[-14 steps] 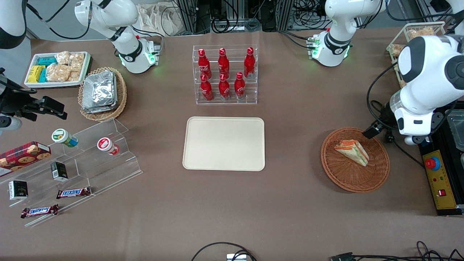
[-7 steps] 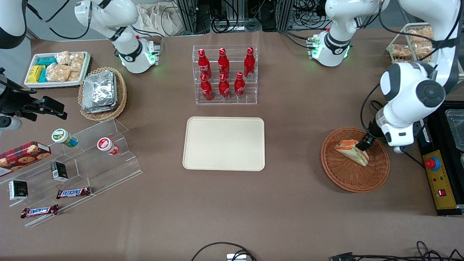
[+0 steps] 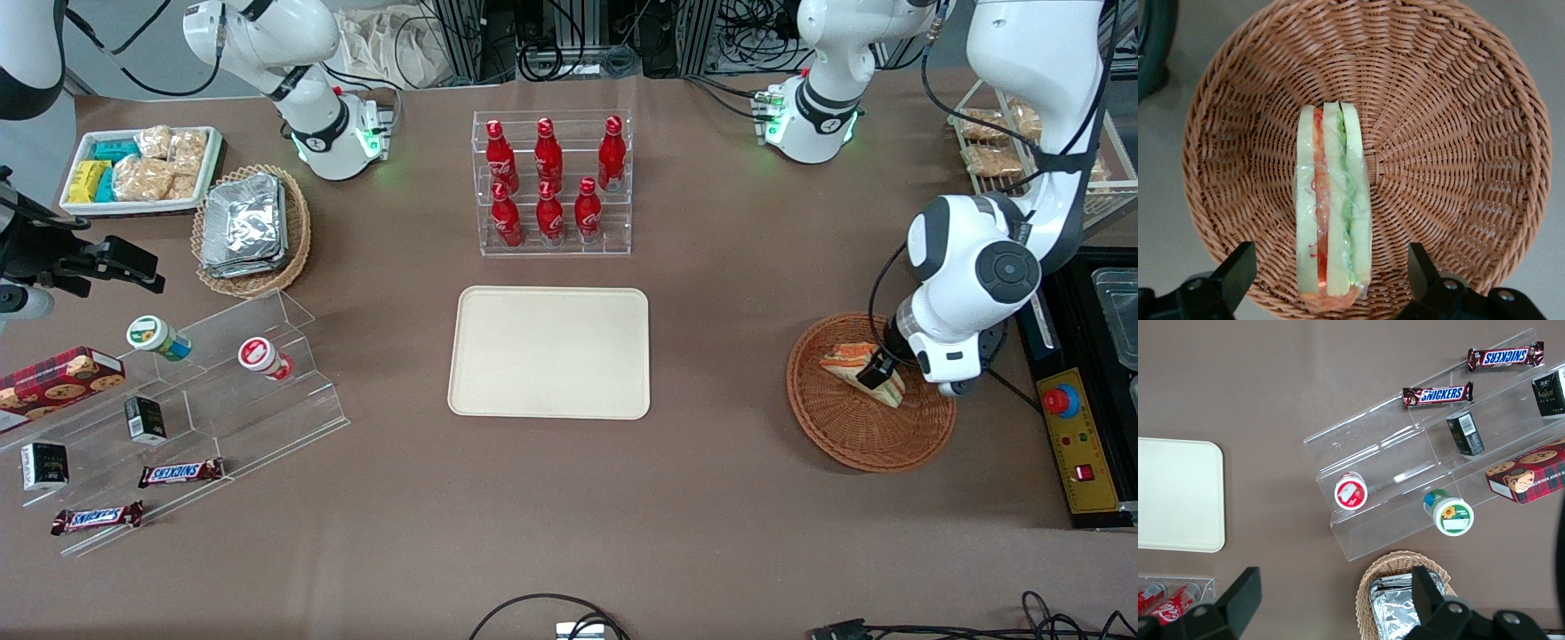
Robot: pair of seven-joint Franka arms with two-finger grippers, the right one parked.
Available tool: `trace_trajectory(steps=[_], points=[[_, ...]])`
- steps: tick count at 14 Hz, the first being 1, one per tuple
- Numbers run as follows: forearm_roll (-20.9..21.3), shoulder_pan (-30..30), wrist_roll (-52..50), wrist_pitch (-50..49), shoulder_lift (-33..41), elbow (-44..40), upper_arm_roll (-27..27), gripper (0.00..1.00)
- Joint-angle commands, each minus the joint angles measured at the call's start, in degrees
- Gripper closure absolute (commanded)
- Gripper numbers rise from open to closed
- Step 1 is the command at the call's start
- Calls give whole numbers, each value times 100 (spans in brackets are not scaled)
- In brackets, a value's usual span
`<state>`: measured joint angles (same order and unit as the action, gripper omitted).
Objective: Place sandwich from basket to tray
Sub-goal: 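Lower the open left gripper around the wrapped sandwich and close it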
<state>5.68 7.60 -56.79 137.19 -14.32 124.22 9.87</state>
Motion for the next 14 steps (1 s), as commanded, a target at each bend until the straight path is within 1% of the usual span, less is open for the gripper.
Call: trace_trajectory(steps=[1,7,8,9,10,12,14], points=[[118,-4,-166,229,-141,5,15,0],[126,-13,-192,274,-317,6,15,0],[126,-13,-192,274,-317,6,15,2],[126,-13,-192,274,-335,6,15,8],[118,-13,-192,282,-352,6,15,20],[126,-13,-192,282,-352,6,15,50],[118,-13,-192,282,-352,6,24,74]])
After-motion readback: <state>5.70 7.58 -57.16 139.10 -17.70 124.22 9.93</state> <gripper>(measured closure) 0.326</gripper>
